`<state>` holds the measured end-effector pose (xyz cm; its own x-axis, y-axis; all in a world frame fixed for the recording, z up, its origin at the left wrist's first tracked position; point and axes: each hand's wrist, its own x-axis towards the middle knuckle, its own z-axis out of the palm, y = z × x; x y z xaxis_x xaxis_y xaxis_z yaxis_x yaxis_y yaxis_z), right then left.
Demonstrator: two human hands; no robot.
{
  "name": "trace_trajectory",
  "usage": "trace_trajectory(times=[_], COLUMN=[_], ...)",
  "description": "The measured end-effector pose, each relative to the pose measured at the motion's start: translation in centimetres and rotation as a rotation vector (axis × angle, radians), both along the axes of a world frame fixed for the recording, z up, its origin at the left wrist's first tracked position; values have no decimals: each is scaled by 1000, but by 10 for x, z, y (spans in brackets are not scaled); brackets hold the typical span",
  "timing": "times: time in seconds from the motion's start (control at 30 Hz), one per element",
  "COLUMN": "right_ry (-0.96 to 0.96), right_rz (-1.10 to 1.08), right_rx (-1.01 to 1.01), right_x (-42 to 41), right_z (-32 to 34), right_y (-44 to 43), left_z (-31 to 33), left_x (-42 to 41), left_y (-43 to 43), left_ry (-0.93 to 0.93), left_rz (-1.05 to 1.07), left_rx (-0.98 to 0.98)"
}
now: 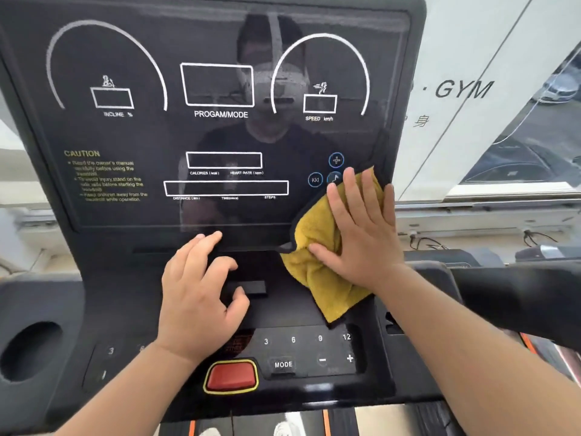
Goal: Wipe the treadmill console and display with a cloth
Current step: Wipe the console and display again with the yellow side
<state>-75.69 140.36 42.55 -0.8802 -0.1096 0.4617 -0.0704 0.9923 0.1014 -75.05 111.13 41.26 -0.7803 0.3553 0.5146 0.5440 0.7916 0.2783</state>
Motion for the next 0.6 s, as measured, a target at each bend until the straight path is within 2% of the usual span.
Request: trace_trajectory(times=[0.17, 0.33, 0.43, 0.6], right_ry=[-165, -306, -448, -654], right_rz=[-151, -245, -231, -61], right_rx=[-63, -214, -219, -190], right_x=[32, 48, 66, 105], right_z=[-52, -65, -64, -54], right_y=[-32, -62, -71, -82], left_z=[-8, -13, -14, -16], left_x=[13, 31, 42, 65], left_y=[-9, -14, -8, 14], left_ry=[-36, -88, -125, -225], left_rz=[20, 21, 4, -75], left_rx=[1, 7, 0, -86])
